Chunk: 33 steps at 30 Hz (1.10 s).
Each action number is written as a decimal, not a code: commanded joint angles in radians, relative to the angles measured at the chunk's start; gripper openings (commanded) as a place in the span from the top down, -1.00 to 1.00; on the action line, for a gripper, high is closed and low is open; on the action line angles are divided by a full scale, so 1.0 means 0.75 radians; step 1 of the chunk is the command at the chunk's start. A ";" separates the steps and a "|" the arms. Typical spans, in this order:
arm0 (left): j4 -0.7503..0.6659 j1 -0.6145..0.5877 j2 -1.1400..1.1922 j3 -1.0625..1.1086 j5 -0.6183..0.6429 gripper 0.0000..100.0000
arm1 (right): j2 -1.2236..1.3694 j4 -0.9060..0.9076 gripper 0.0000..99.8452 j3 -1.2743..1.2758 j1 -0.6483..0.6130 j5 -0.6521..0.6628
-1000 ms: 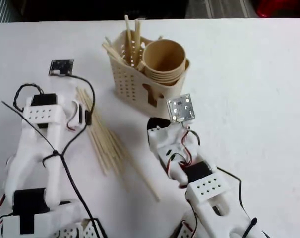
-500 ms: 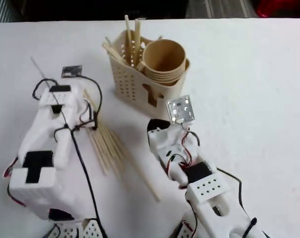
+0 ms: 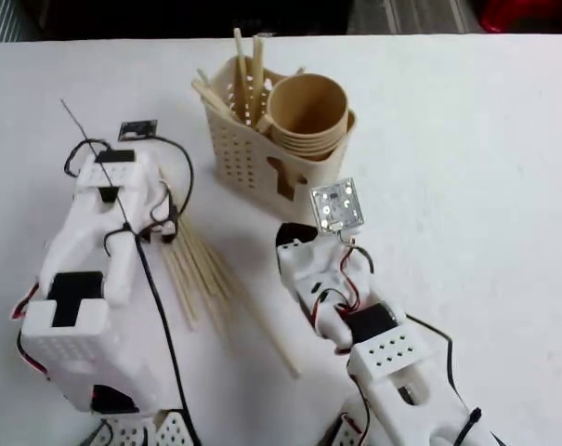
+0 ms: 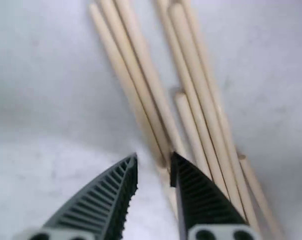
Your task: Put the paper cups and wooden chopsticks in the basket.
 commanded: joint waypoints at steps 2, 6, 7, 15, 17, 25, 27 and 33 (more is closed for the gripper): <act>-0.018 0.005 0.005 -0.047 0.074 0.64 | 0.001 -0.024 0.96 -0.012 0.001 0.016; -0.018 0.036 0.005 -0.082 0.145 0.61 | 0.001 -0.024 0.96 -0.012 0.001 0.016; -0.018 0.046 0.005 -0.084 0.147 0.62 | 0.001 -0.024 0.96 -0.012 0.001 0.016; -0.006 0.050 0.069 -0.047 0.137 0.74 | 0.001 -0.024 0.96 -0.010 0.001 0.016; 0.020 0.038 0.091 -0.053 0.131 0.87 | 0.001 -0.024 0.96 -0.010 0.001 0.016; 0.106 0.038 0.128 -0.076 -0.025 0.95 | 0.001 -0.024 0.96 -0.010 0.001 0.016; 0.143 0.038 0.122 -0.088 -0.025 0.95 | 0.001 -0.024 0.96 -0.010 0.001 0.016; 0.252 0.038 -0.075 -0.121 -0.027 0.95 | 0.001 -0.024 0.96 -0.010 0.001 0.016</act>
